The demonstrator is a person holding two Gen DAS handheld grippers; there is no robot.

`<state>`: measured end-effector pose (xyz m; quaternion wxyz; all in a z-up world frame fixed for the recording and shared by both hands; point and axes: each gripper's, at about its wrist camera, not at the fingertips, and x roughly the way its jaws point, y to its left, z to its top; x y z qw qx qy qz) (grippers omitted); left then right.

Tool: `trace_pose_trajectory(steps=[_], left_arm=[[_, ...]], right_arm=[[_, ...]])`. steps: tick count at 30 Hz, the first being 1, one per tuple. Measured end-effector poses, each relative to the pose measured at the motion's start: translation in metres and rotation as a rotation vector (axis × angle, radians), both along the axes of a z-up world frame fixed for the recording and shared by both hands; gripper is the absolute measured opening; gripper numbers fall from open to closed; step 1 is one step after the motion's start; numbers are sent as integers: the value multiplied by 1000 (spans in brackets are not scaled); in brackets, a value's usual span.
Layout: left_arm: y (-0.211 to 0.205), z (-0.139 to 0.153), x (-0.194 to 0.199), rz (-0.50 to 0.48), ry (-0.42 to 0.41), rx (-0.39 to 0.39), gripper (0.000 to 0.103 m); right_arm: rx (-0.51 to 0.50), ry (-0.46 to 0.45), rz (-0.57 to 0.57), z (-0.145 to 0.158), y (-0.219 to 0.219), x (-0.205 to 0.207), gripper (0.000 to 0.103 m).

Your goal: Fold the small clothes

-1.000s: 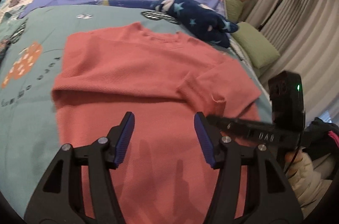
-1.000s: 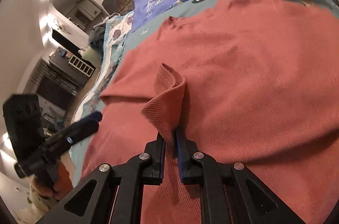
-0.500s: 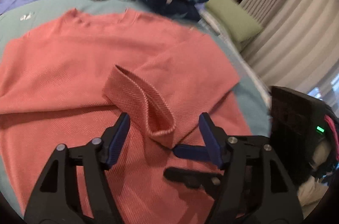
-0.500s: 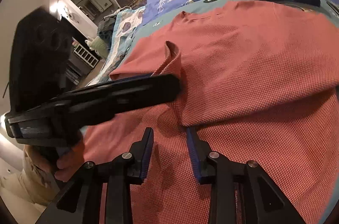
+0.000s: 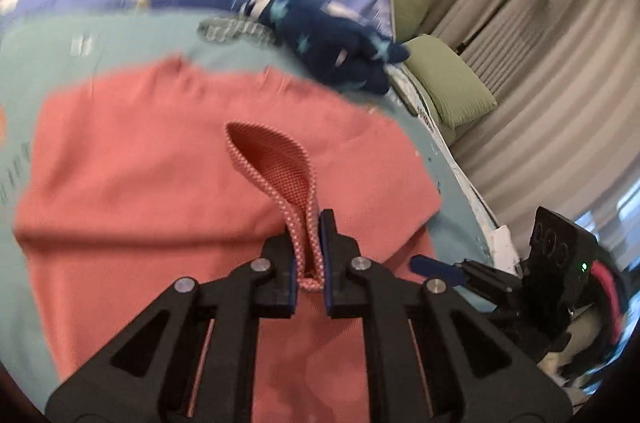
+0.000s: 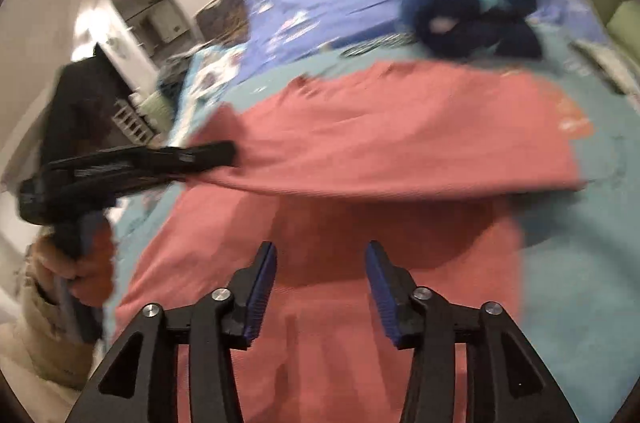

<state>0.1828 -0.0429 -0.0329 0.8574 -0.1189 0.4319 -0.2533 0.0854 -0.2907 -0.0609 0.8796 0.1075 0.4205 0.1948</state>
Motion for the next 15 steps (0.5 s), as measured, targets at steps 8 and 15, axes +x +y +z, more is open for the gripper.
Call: trace_pose_trajectory(steps=[8,15], left_arm=[[10,82,11,7,-312,117,11],[81,54,34,134,-259,124,11]], right_arm=[[-81,44,-240,-2,-48,7,52],[-85,100,-296,-15,-51,27,54]])
